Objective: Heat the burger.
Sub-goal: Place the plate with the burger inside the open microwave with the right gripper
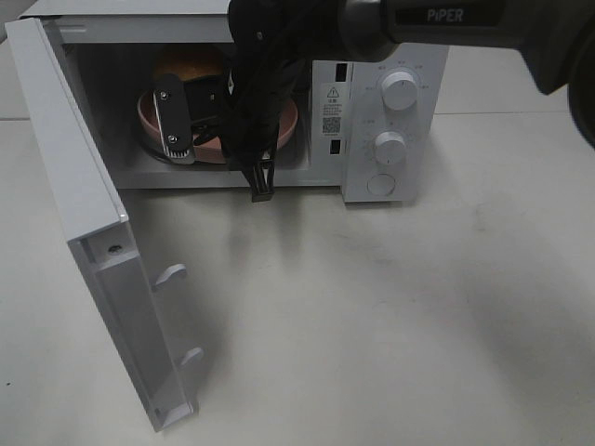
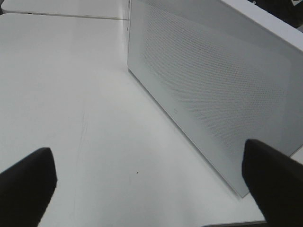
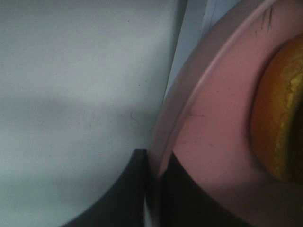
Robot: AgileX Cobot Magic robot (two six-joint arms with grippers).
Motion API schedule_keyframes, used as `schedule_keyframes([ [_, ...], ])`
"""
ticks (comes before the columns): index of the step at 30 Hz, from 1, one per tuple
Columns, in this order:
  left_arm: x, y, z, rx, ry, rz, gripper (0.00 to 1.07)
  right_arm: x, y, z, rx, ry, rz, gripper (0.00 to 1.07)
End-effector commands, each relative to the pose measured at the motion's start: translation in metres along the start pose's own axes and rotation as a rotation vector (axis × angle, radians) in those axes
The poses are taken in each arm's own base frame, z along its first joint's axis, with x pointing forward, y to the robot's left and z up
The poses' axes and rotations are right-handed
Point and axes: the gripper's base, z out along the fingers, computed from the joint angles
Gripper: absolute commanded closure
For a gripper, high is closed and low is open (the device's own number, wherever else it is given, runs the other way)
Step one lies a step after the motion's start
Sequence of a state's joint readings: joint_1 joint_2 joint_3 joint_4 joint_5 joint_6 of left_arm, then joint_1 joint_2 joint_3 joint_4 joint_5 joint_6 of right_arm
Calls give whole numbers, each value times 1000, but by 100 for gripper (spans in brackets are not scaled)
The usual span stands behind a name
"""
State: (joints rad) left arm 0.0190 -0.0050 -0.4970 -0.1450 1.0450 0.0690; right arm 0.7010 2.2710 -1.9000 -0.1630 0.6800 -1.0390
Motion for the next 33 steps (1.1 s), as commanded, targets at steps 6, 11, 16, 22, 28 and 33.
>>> schedule_keyframes([
  [6,1,-1,-3,7,-32,7,7,-5,-20,6,102,-9,18,106],
  [11,1,-1,-3,7,-32,7,7,-6,-21,11,111,-11,16,105],
  [16,1,-1,-3,7,-32,7,7,0,-23,21,111,-3,28,102],
  [22,1,-1,-3,7,-32,7,7,5,-22,26,101,4,38,84],
  [28,1,-1,-3,7,-32,7,7,5,-22,26,98,6,51,59],
  [33,1,-1,-3,7,-32,7,7,6,-19,28,88,9,111,47],
])
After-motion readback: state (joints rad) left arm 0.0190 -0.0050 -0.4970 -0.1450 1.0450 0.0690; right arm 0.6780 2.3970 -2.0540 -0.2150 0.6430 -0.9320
